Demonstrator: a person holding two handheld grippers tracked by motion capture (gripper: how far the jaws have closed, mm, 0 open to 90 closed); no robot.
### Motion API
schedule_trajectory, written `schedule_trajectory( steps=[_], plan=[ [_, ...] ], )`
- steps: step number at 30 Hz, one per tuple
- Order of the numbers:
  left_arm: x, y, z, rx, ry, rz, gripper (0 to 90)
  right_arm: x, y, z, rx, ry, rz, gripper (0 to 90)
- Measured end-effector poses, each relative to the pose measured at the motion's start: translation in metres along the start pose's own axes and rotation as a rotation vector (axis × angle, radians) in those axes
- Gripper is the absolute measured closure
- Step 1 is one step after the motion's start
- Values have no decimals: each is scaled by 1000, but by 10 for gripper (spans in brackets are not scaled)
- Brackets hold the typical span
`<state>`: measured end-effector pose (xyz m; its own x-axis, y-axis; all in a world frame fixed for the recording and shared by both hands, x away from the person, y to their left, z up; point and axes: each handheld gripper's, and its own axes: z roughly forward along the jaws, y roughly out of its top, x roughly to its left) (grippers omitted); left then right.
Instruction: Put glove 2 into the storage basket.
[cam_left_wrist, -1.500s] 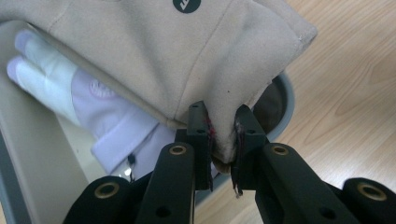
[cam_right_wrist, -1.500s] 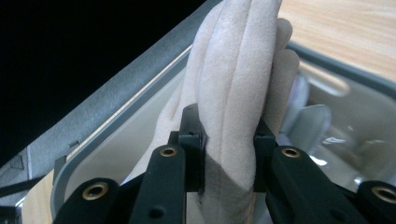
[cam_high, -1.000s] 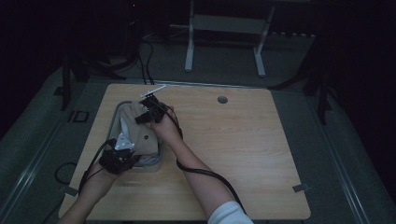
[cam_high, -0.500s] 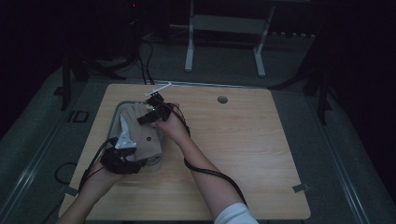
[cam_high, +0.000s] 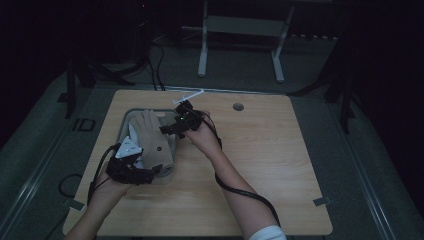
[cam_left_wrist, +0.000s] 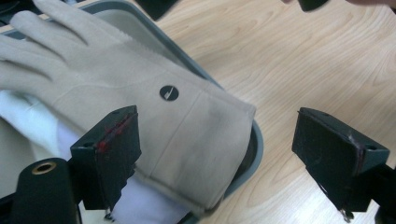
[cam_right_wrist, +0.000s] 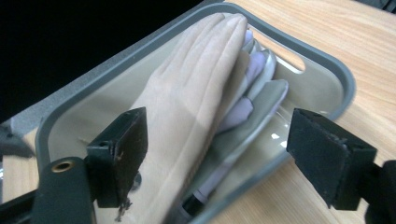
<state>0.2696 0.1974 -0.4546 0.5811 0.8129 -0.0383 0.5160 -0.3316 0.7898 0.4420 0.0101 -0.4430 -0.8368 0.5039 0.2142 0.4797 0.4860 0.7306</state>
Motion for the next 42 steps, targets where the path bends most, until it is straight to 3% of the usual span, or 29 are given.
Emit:
schedule_trajectory(
  steps=[6, 15, 24, 42],
  plan=[
    [-11, 2, 8, -47, -7, 8, 157, -4, -14, -16, -13, -16, -27, 192],
    [-30, 7, 25, -59, -60, 48, 157, -9, -44, -45, -14, -64, -51, 185],
    [-53, 12, 49, -45, -136, 99, 158, -22, -79, -70, -15, -87, -26, 185],
    [-85, 8, 86, -17, -225, 146, 157, -48, -152, -101, -18, -112, 7, 184]
  ],
)
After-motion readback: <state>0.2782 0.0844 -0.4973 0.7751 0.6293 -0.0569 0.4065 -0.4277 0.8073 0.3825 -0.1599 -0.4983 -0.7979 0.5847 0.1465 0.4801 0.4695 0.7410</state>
